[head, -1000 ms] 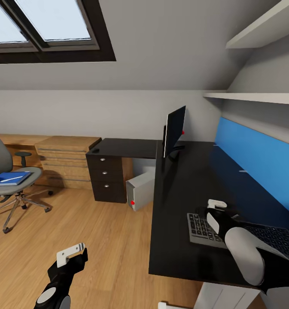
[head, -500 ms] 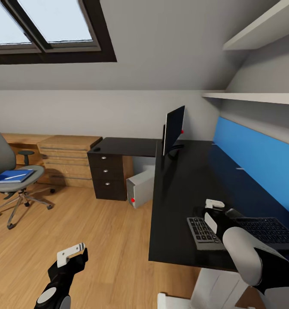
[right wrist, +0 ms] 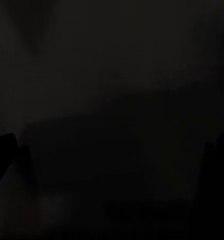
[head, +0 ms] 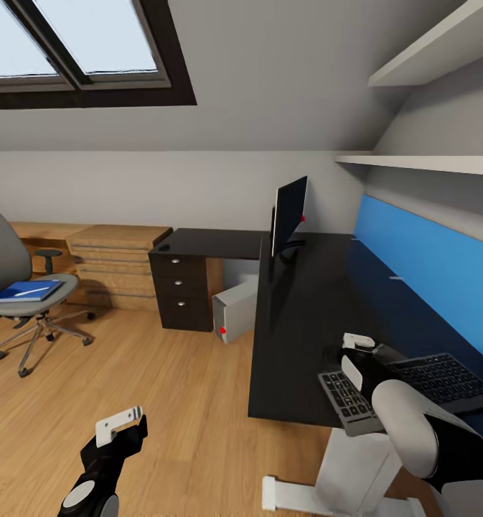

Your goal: In the bedroom, organize the workspace by keeping the computer under the desk, ensuring the monitor is on the desk, placing the keyboard on the desk next to the monitor, placing the mouse on the desk next to the keyboard, moving the folder from the swivel chair onto the desk next to the mouse, stacking the notebook on top of the folder with the pen on top of the notebook, and positioning the swivel chair next to the desk.

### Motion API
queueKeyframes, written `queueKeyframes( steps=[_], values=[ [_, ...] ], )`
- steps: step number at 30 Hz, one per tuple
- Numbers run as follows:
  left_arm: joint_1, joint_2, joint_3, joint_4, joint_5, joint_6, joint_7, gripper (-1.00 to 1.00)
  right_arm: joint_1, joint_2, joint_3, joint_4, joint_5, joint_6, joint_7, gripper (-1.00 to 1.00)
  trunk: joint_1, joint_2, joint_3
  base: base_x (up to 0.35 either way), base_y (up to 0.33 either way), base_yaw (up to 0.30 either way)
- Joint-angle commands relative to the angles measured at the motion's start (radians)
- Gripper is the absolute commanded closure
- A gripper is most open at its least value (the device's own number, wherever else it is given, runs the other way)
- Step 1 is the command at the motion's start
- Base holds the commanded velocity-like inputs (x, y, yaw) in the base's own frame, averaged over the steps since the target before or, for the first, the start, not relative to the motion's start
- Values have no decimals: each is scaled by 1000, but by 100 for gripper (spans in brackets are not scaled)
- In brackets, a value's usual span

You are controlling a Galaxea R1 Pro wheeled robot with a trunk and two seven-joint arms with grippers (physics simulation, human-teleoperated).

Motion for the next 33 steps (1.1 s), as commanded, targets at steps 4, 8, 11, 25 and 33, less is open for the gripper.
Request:
queueKeyframes(
  steps=[4, 8, 11, 25, 33],
  values=[
    [0, 0, 0, -2, 10, 4, 4, -100, 0, 1, -5, 37, 14, 11, -1, -100, 0, 0, -1, -114, 0, 0],
    [0, 0, 0, -2, 10, 4, 3, -100, 0, 1, -6, 37, 14, 10, -1, -100, 0, 0, -1, -192, 0, 0],
    [0, 0, 0, -2, 10, 4, 3, -100, 0, 1, -5, 37, 14, 10, -1, -100, 0, 0, -1, -74, 0, 0],
    [0, 0, 0, -2, 10, 6, 3, -100, 0, 1, -6, 36, 14, 10, -1, -100, 0, 0, -1, -85, 0, 0],
    [0, 0, 1, -2, 10, 6, 3, -100, 0, 1, -6, 37, 14, 10, -1, -100, 0, 0, -1, -107, 0, 0]
  ],
)
